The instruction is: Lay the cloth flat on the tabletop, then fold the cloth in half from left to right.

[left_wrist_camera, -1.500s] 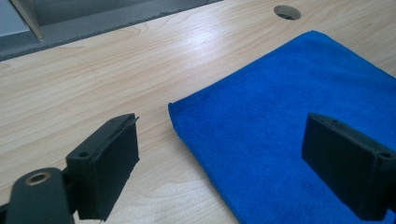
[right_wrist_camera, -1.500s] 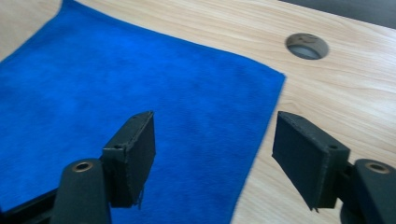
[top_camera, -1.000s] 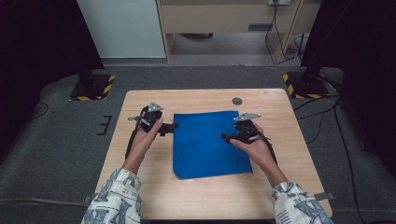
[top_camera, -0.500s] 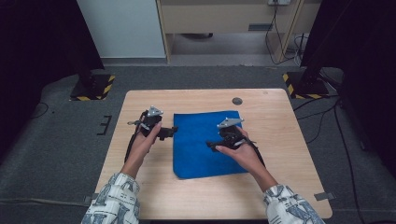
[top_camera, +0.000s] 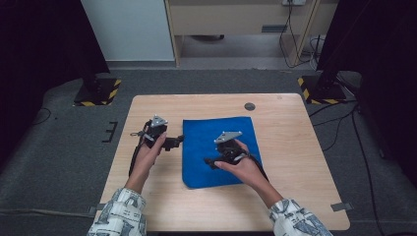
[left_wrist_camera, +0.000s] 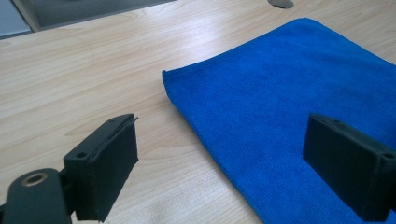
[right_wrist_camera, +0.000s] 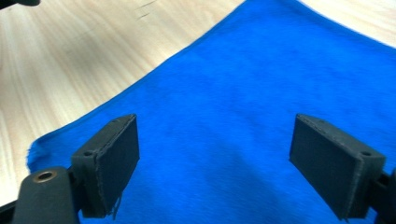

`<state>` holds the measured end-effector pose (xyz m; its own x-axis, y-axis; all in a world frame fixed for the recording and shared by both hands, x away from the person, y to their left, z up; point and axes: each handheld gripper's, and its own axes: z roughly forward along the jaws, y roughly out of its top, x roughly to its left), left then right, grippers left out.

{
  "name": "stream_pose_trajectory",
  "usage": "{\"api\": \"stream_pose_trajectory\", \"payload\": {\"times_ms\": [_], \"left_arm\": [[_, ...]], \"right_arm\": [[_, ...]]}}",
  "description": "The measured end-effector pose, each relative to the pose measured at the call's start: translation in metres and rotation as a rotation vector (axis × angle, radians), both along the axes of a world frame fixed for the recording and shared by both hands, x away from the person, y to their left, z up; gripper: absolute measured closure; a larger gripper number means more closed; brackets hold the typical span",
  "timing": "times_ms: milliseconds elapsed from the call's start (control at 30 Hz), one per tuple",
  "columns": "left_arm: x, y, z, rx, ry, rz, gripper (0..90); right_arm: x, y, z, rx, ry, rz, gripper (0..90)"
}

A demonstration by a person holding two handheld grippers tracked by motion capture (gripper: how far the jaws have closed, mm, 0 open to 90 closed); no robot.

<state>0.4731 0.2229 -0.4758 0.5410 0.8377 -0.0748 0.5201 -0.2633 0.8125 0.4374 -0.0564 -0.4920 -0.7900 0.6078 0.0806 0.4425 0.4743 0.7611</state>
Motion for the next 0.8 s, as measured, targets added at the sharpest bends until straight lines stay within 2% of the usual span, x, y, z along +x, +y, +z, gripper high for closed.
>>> {"api": "stream_pose_trajectory", "payload": {"times_ms": [333,433,700,800], "left_arm": [[-0.006,0.009,-0.006,-0.003,0.006,0.015,9.4],[-0.009,0.008,-0.005,0.017,-0.003,0.012,9.4],[-0.016,0.011,-0.004,0.024,-0.01,0.01,9.4],[-0.017,0.013,-0.005,0.036,-0.011,0.018,9.3]], "right_arm": [[-0.016,0.026,0.001,0.012,0.01,0.072,22.5],[-0.022,0.034,0.001,0.019,0.012,0.095,25.8],[-0.038,0.05,-0.003,0.013,0.025,0.159,41.0],[-0.044,0.054,-0.004,0.028,0.027,0.177,46.9]]}}
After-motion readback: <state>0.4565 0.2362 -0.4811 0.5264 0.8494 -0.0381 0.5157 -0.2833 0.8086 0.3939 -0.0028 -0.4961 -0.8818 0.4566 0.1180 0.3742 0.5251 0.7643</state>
